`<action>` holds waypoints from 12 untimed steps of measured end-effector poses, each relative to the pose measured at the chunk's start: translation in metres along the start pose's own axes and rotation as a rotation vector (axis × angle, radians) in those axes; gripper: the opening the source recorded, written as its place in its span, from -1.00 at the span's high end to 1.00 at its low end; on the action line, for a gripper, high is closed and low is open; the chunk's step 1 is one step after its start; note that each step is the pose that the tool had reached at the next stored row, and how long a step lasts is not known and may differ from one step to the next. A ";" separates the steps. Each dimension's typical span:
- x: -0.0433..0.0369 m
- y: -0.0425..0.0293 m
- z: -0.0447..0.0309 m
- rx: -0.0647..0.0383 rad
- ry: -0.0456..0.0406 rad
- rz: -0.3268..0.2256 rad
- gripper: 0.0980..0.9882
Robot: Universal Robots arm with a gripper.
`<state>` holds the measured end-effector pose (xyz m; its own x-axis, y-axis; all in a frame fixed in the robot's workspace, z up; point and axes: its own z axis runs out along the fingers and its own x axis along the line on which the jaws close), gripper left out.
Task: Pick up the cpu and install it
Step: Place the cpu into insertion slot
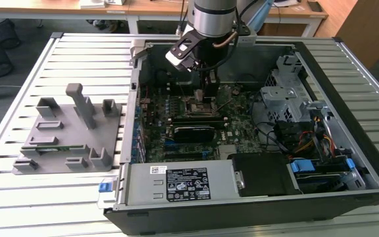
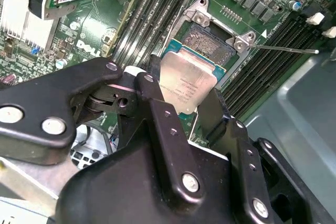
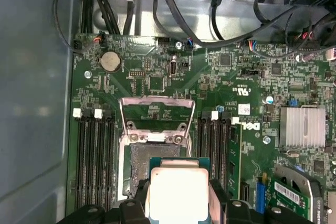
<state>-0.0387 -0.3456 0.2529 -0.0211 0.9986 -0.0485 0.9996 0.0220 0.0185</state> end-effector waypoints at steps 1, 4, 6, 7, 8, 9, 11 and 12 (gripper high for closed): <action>0.0001 0.0000 0.0015 0.000 0.0000 0.000 0.03; 0.0004 -0.0001 0.0069 0.000 0.0001 0.000 0.03; 0.0005 -0.0002 0.0105 0.000 0.0001 0.000 0.03; 0.0006 -0.0002 0.0124 0.000 0.0001 0.000 0.03; 0.0007 -0.0003 0.0141 0.000 0.0001 0.000 0.03; 0.0008 -0.0003 0.0158 0.000 0.0000 0.000 0.03; 0.0010 -0.0004 0.0186 0.000 -0.0001 0.000 0.03; 0.0012 -0.0004 0.0199 0.000 0.0001 0.000 0.03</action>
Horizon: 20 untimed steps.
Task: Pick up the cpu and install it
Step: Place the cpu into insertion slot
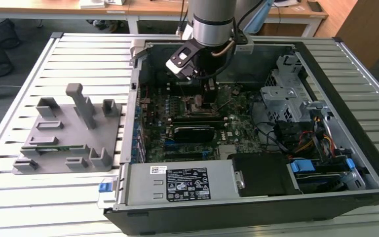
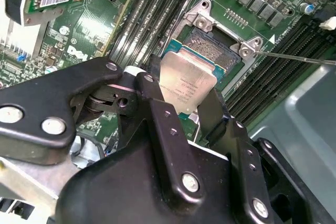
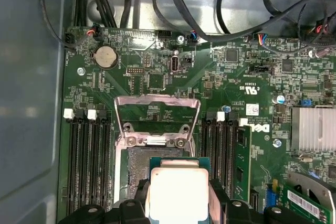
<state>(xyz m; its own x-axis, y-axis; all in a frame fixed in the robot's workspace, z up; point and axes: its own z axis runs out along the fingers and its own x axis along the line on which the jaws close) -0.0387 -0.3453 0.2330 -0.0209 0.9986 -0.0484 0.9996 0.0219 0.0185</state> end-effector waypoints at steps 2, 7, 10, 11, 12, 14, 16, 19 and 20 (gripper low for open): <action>0.0009 -0.0001 0.0022 0.000 0.0001 0.000 0.03; 0.0022 -0.0001 0.0072 0.000 0.0028 0.000 0.03; 0.0031 -0.0001 0.0101 0.000 0.0080 0.000 0.03; 0.0035 -0.0001 0.0107 0.000 0.0090 0.000 0.03; 0.0042 -0.0001 0.0110 0.000 0.0088 0.000 0.03; 0.0047 -0.0001 0.0113 0.000 0.0091 0.000 0.03; 0.0053 -0.0005 0.0115 -0.001 0.0079 0.000 0.03; 0.0090 -0.0010 0.0133 -0.002 0.0067 0.000 0.03; 0.0098 -0.0010 0.0144 -0.002 0.0071 0.000 0.03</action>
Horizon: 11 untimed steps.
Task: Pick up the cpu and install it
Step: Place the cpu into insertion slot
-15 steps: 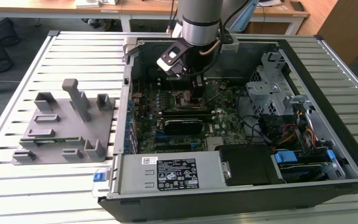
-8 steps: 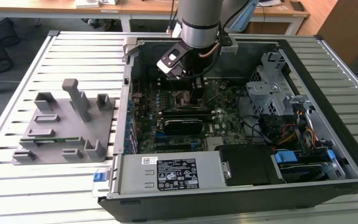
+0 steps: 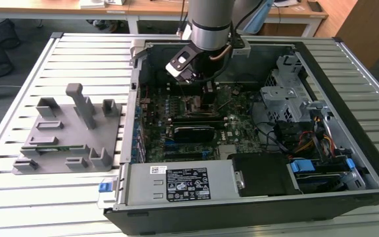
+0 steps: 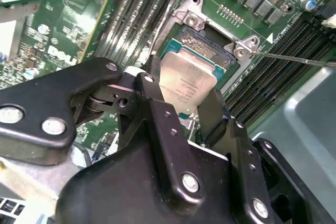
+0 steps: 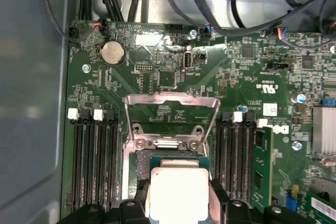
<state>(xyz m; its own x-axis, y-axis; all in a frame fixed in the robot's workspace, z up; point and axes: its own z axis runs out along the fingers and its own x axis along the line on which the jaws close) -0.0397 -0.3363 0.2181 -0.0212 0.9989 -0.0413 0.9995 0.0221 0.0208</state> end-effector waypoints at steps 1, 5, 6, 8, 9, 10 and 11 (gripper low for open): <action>0.0004 0.0000 0.0013 0.000 0.0000 -0.003 0.03; 0.0006 -0.0008 0.0060 -0.001 0.0008 -0.017 0.03; 0.0007 -0.0013 0.0072 -0.001 0.0010 -0.017 0.03; 0.0008 -0.0027 0.0092 -0.002 0.0014 -0.017 0.03; 0.0008 -0.0029 0.0098 -0.002 0.0019 -0.017 0.03; 0.0009 -0.0029 0.0102 -0.002 0.0030 -0.017 0.03; 0.0010 -0.0030 0.0105 -0.002 0.0047 -0.017 0.03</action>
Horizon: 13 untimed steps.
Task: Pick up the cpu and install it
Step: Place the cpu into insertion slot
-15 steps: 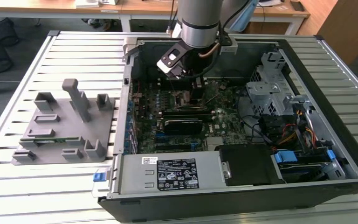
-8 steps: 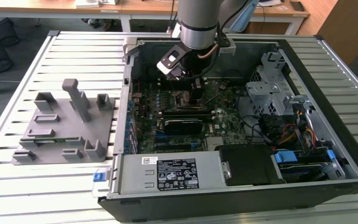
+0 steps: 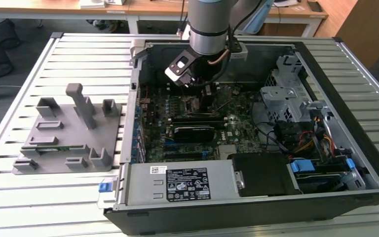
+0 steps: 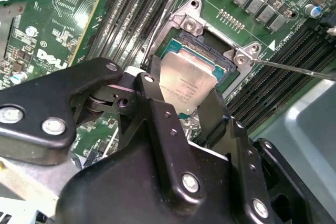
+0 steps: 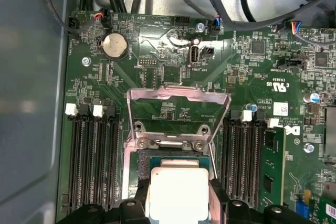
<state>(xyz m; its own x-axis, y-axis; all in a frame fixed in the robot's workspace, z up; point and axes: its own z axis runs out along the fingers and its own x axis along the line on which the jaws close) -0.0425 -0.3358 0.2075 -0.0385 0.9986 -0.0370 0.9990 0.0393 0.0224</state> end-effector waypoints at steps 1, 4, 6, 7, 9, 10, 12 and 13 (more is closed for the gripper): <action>0.0002 0.0000 0.0003 0.000 0.0021 0.000 0.03; 0.0009 0.0000 0.0019 0.000 0.0070 0.000 0.03; 0.0011 -0.0001 0.0031 0.000 0.0070 0.000 0.03; 0.0011 -0.0003 0.0037 0.000 0.0070 0.001 0.03; 0.0011 -0.0006 0.0048 0.000 0.0070 0.002 0.03; 0.0011 -0.0006 0.0052 0.000 0.0071 0.002 0.03; 0.0012 -0.0007 0.0060 0.000 0.0072 0.002 0.03; 0.0013 -0.0007 0.0064 0.000 0.0073 0.002 0.03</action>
<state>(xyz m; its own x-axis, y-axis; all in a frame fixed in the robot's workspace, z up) -0.0430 -0.3348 0.2010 -0.0366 0.9989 -0.0297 0.9990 0.0373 0.0228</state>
